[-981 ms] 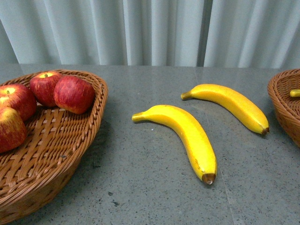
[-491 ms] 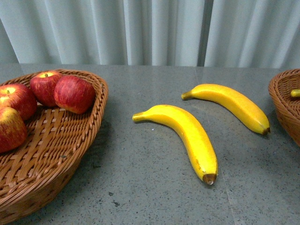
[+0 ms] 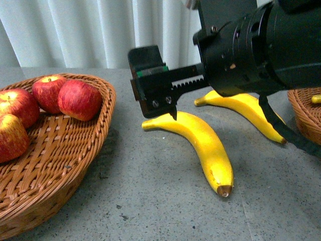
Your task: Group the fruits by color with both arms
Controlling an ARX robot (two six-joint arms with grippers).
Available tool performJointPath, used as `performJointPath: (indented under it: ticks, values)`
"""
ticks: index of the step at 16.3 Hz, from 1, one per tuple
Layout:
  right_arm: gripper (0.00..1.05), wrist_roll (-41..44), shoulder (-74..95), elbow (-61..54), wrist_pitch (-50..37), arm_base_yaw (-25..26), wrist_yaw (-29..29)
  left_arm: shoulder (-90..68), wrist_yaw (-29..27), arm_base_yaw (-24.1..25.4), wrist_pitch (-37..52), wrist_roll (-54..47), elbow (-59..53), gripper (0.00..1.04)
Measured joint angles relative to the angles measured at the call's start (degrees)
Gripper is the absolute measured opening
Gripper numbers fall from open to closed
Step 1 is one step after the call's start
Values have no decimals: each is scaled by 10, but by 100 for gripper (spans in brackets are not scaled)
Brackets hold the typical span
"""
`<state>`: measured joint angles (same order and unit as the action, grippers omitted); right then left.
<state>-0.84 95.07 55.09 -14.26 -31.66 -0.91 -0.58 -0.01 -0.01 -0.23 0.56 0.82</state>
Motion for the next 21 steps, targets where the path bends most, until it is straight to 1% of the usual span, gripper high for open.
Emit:
performJointPath:
  ticks: [5, 10, 15, 21]
  values:
    - [98, 25, 21, 2, 17, 8, 0, 0, 0, 0, 0, 0, 0, 98]
    - [98, 45, 34, -13, 51, 21, 8, 0, 0, 0, 0, 0, 0, 98]
    - [98, 68, 61, -24, 53, 27, 2, 0, 0, 0, 0, 0, 0, 98]
    - [98, 87, 79, -31, 73, 24, 2, 0, 0, 0, 0, 0, 0, 98]
